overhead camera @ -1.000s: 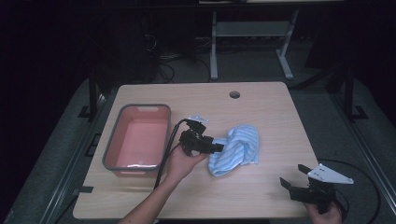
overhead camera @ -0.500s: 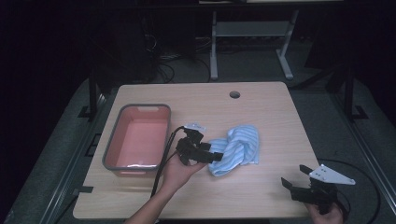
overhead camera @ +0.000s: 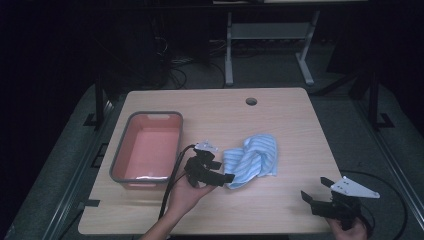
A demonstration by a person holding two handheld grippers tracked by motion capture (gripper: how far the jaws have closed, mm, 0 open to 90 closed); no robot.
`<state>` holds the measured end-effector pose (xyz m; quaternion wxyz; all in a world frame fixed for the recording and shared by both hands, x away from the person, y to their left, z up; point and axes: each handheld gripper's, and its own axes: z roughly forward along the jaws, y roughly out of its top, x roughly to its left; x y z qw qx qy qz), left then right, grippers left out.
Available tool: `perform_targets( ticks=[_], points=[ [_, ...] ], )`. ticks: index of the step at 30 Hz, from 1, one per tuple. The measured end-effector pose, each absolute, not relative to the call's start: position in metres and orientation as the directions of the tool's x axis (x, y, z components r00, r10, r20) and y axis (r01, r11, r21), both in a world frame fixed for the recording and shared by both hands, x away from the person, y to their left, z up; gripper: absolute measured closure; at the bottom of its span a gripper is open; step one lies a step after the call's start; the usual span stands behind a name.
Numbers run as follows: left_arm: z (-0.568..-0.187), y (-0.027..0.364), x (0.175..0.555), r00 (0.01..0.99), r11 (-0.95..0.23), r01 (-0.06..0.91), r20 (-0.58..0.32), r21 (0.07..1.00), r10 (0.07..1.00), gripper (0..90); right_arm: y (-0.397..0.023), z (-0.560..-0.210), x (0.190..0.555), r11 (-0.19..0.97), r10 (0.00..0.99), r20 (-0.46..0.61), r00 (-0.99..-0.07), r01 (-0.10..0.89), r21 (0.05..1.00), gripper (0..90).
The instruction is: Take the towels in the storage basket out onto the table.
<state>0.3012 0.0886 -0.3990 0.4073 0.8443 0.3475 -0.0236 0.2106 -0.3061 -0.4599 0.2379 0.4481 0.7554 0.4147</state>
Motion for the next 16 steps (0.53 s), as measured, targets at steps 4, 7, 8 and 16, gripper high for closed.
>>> perform_targets(
  ticks=[4, 7, 8, 16],
  points=[
    [-0.405, 0.092, 0.294, 0.759, -0.437, 0.603, -0.312, 0.668, 0.571, 29.9, -0.306, -0.46, 0.21, 0.255, 0.874, 0.012, -0.487, 0.479, 0.84, 14.6],
    [-0.407, 0.094, 0.29, 0.758, -0.434, 0.603, -0.312, 0.669, 0.573, 29.4, -0.305, -0.46, 0.21, 0.255, 0.874, 0.013, -0.486, 0.48, 0.84, 14.6],
    [-0.41, 0.096, 0.285, 0.756, -0.431, 0.605, -0.313, 0.67, 0.575, 29.3, -0.305, -0.459, 0.21, 0.255, 0.873, 0.014, -0.488, 0.48, 0.839, 14.6],
    [-0.424, 0.103, 0.265, 0.759, -0.412, 0.588, -0.3, 0.696, 0.578, 28.0, -0.301, -0.459, 0.207, 0.266, 0.868, 0.006, -0.497, 0.473, 0.84, 14.6]
  ],
)
